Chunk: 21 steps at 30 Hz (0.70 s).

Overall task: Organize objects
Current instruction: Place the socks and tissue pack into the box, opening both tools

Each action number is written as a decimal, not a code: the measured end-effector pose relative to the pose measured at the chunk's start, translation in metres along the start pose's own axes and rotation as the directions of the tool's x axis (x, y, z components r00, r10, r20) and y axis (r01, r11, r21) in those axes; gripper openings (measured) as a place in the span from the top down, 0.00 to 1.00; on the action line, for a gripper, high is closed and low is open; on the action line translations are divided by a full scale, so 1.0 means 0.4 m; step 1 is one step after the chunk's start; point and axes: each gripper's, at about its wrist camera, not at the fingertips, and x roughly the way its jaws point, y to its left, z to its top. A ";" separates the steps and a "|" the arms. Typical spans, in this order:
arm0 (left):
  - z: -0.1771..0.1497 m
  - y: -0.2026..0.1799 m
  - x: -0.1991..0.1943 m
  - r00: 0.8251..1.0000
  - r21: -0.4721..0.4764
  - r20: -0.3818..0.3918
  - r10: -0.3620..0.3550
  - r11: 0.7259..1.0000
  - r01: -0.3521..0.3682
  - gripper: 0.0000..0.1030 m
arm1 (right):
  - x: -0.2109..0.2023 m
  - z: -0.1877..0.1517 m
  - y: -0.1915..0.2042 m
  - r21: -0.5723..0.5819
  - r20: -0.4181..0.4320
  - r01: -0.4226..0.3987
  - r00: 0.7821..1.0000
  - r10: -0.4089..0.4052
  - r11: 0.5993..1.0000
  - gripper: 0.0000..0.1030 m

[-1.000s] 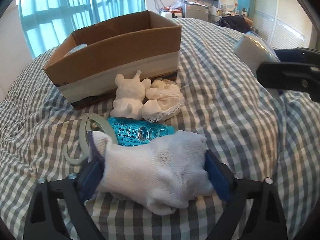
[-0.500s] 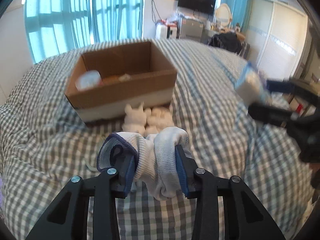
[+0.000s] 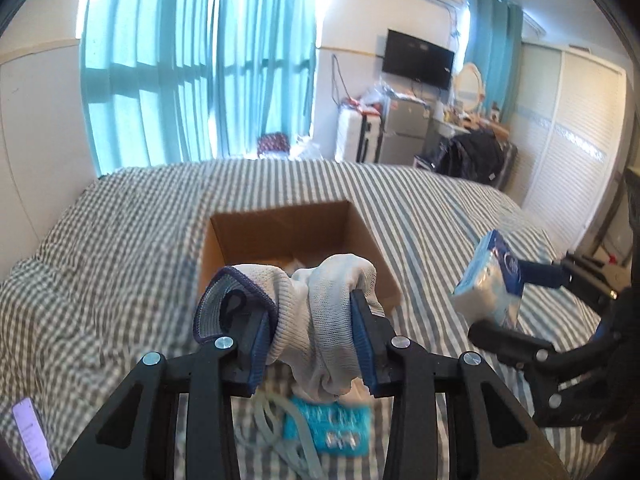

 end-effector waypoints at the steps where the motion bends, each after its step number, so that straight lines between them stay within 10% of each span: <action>1: 0.016 0.014 0.018 1.000 -0.006 0.004 0.003 1.000 -0.003 0.64 | 0.021 0.020 -0.008 0.004 0.006 -0.002 1.000 0.002 1.000 0.28; 21: 0.103 0.149 0.402 0.998 0.014 -0.051 0.031 0.999 -0.030 0.60 | 0.512 0.196 -0.105 0.014 -0.069 -0.036 0.997 0.037 0.999 0.28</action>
